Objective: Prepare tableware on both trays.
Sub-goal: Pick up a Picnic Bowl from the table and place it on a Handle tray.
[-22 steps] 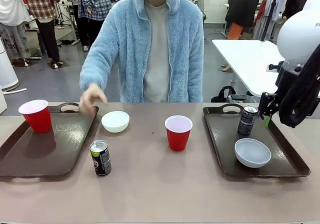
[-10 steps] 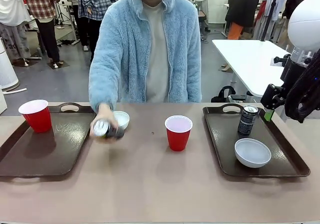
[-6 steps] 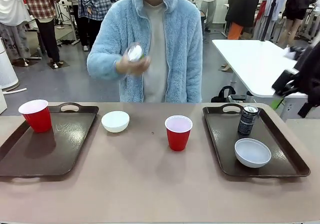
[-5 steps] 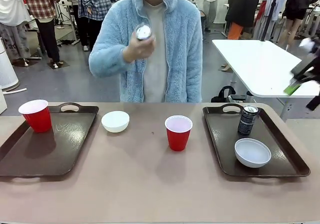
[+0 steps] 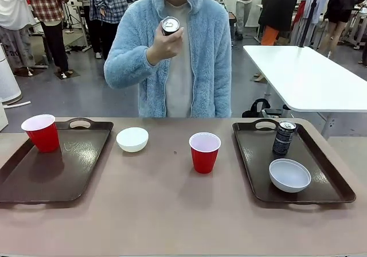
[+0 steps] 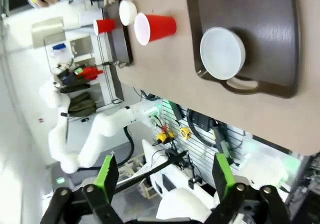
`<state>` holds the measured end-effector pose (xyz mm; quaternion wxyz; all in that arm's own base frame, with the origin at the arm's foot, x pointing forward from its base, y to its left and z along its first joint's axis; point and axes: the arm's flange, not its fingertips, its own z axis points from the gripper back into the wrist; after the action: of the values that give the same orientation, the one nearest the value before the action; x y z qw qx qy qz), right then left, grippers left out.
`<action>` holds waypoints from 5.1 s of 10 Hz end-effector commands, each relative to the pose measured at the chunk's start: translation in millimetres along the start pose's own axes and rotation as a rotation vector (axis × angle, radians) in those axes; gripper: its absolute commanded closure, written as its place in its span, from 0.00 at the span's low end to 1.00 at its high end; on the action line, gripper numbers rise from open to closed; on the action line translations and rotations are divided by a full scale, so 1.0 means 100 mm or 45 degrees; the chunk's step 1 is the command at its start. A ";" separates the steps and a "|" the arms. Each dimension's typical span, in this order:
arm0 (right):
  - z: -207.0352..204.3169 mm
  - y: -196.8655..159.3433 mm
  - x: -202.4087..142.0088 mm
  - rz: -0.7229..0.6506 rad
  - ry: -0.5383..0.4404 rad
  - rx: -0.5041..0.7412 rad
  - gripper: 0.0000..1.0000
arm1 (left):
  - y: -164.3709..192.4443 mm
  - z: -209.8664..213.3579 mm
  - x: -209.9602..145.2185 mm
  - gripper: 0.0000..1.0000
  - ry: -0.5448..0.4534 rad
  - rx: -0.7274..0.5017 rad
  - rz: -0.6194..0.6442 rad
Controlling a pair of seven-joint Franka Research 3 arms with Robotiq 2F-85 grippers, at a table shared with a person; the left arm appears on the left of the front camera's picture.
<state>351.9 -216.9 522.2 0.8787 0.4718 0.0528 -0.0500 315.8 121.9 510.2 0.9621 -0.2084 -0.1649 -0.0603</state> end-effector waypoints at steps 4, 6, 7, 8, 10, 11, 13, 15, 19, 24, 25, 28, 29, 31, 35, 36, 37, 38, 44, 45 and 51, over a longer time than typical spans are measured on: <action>0.21 -0.92 0.03 0.011 0.023 0.142 0.03 | -1.36 0.09 0.58 0.00 0.106 0.455 -0.215; 0.25 -1.13 -0.02 0.050 0.045 0.188 0.03 | -1.73 -0.34 0.67 0.00 0.186 0.527 -0.411; 0.26 -1.20 -0.02 0.055 0.033 0.193 0.03 | -1.83 -0.59 0.69 0.00 0.218 0.552 -0.509; 0.28 -1.26 -0.01 0.055 0.005 0.189 0.03 | -1.90 -0.82 0.68 0.00 0.226 0.559 -0.571; 0.15 -1.17 -0.04 0.016 0.020 0.173 0.03 | -1.94 -1.12 0.68 0.00 0.234 0.517 -0.619; 0.15 -1.17 -0.04 0.016 0.020 0.173 0.03 | -1.93 -1.24 0.68 0.00 0.228 0.497 -0.624; 0.15 -1.17 -0.04 0.016 0.020 0.173 0.03 | -1.86 -1.46 0.64 0.00 0.246 0.446 -0.646; 0.15 -1.17 -0.04 0.016 0.020 0.173 0.03 | -1.86 -0.84 0.17 0.00 0.386 0.458 -0.659; 0.15 -1.17 -0.04 0.016 0.020 0.173 0.03 | -1.87 -0.49 -0.28 0.00 0.445 0.403 -0.615; 0.15 -1.17 -0.04 0.016 0.020 0.173 0.03 | -1.88 -0.67 -0.14 0.00 0.406 0.396 -0.557; 0.15 -1.17 -0.04 0.016 0.020 0.173 0.03 | -1.95 -0.80 -0.03 0.00 0.371 0.403 -0.527; 0.15 -1.17 -0.04 0.016 0.020 0.173 0.03 | -2.23 -1.43 0.44 0.00 0.315 0.456 -0.432; 0.15 -1.17 -0.04 0.016 0.020 0.173 0.03 | -2.30 -1.68 0.62 0.00 0.289 0.489 -0.376; 0.15 -1.17 -0.04 0.016 0.020 0.173 0.03 | -2.41 -2.07 1.00 0.00 0.240 0.545 -0.327; 0.15 -1.17 -0.04 0.016 0.020 0.173 0.03 | -2.38 -2.27 1.15 0.00 0.225 0.516 -0.340; 0.15 -1.17 -0.04 0.016 0.020 0.173 0.03 | -2.38 -2.27 1.15 0.00 0.225 0.516 -0.340; 0.15 -1.17 -0.04 0.016 0.020 0.173 0.03 | -2.38 -2.27 1.15 0.00 0.225 0.516 -0.340; 0.15 -1.17 -0.04 0.016 0.020 0.173 0.03 | -2.38 -2.27 1.15 0.00 0.225 0.516 -0.340; 0.15 -1.17 -0.04 0.016 0.020 0.173 0.03 | -2.11 -2.91 1.50 0.00 0.240 0.460 -0.162; 0.15 -1.17 -0.04 0.016 0.020 0.173 0.03 | -2.06 -3.06 1.55 0.00 0.223 0.390 -0.136; 0.15 -1.17 -0.04 0.016 0.020 0.173 0.03 | -1.94 -3.44 1.74 0.00 0.068 0.480 -0.099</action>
<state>334.5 -296.7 433.1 0.8448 0.5313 0.0508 -0.0387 541.4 -200.0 355.4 0.9838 -0.0393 -0.1450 -0.0978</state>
